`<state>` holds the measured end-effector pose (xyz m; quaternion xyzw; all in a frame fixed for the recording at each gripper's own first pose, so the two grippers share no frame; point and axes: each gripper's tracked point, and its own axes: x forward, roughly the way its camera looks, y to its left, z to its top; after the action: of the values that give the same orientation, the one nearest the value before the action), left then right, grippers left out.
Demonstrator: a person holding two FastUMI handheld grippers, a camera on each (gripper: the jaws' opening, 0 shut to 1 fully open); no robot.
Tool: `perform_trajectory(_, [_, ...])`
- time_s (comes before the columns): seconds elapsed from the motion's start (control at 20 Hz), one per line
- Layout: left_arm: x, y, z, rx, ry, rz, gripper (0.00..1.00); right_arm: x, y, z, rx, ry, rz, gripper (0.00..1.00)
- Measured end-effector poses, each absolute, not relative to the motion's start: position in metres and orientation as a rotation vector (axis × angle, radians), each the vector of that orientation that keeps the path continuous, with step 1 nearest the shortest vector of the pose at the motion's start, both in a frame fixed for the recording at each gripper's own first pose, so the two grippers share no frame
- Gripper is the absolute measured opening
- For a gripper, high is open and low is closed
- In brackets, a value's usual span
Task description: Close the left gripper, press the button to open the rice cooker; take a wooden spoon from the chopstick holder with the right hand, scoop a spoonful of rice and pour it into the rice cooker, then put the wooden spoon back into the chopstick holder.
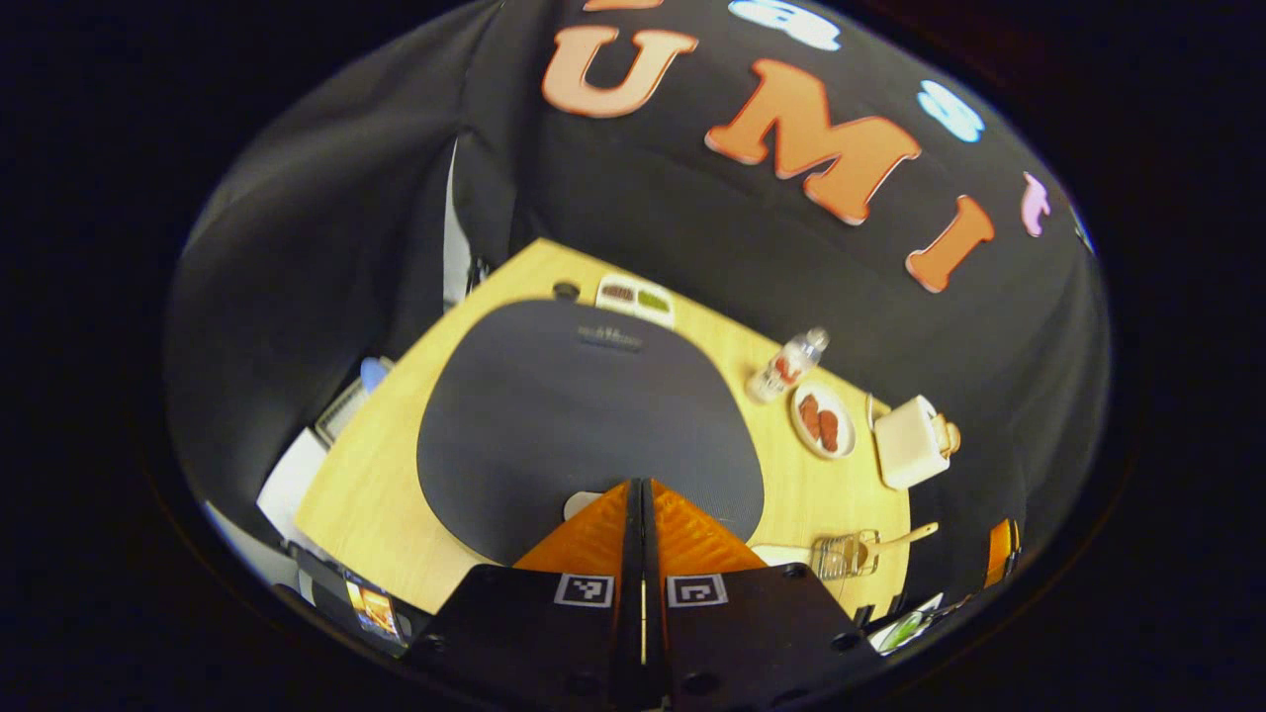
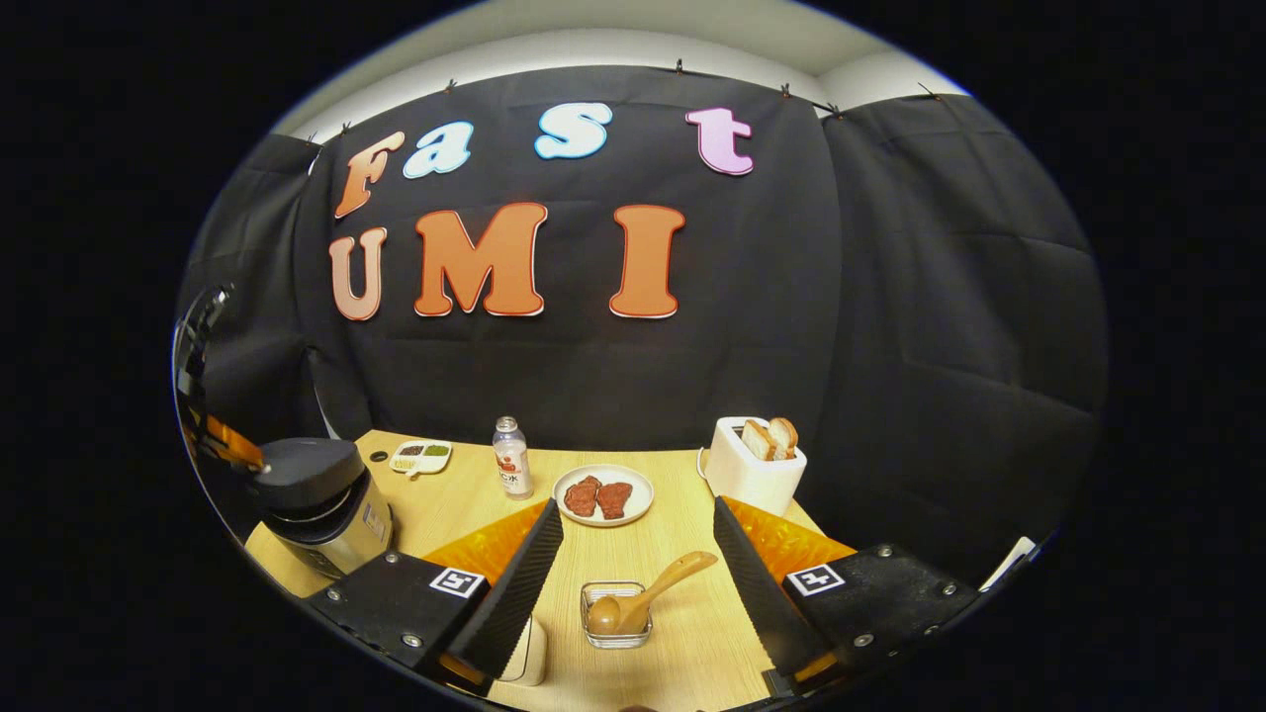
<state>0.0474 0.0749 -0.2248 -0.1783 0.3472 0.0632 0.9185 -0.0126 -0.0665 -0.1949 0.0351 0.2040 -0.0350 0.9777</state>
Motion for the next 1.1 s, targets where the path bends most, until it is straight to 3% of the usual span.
perform_trajectory(0.05, [0.053, 0.081, -0.204, -0.323, 0.642, 0.135, 0.11, -0.014, -0.066, -0.200, 0.086, 0.423, -0.068, 0.95])
perform_trajectory(0.1, [0.059, 0.090, -0.186, -0.275, 0.586, 0.161, 0.06, -0.015, -0.066, -0.204, 0.101, 0.435, -0.065, 0.95])
perform_trajectory(0.15, [0.061, 0.098, -0.172, -0.232, 0.551, 0.192, 0.11, -0.016, -0.067, -0.209, 0.116, 0.447, -0.063, 0.95])
perform_trajectory(0.25, [0.058, 0.101, -0.145, -0.184, 0.475, 0.241, 0.06, -0.018, -0.069, -0.218, 0.135, 0.471, -0.060, 0.96])
perform_trajectory(0.6, [0.031, 0.063, -0.066, 0.012, 0.251, 0.226, 0.06, -0.017, -0.080, -0.251, 0.182, 0.546, -0.065, 0.95])
perform_trajectory(0.7, [0.023, 0.038, -0.048, 0.057, 0.205, 0.194, 0.15, -0.016, -0.081, -0.262, 0.214, 0.571, -0.063, 0.94])
perform_trajectory(1.0, [0.004, -0.004, -0.029, 0.208, 0.123, 0.177, 0.87, -0.003, -0.085, -0.318, 0.295, 0.692, -0.051, 0.81])
perform_trajectory(1.1, [-0.005, -0.009, -0.031, 0.251, 0.134, 0.197, 0.91, 0.004, -0.085, -0.343, 0.312, 0.746, -0.051, 0.76])
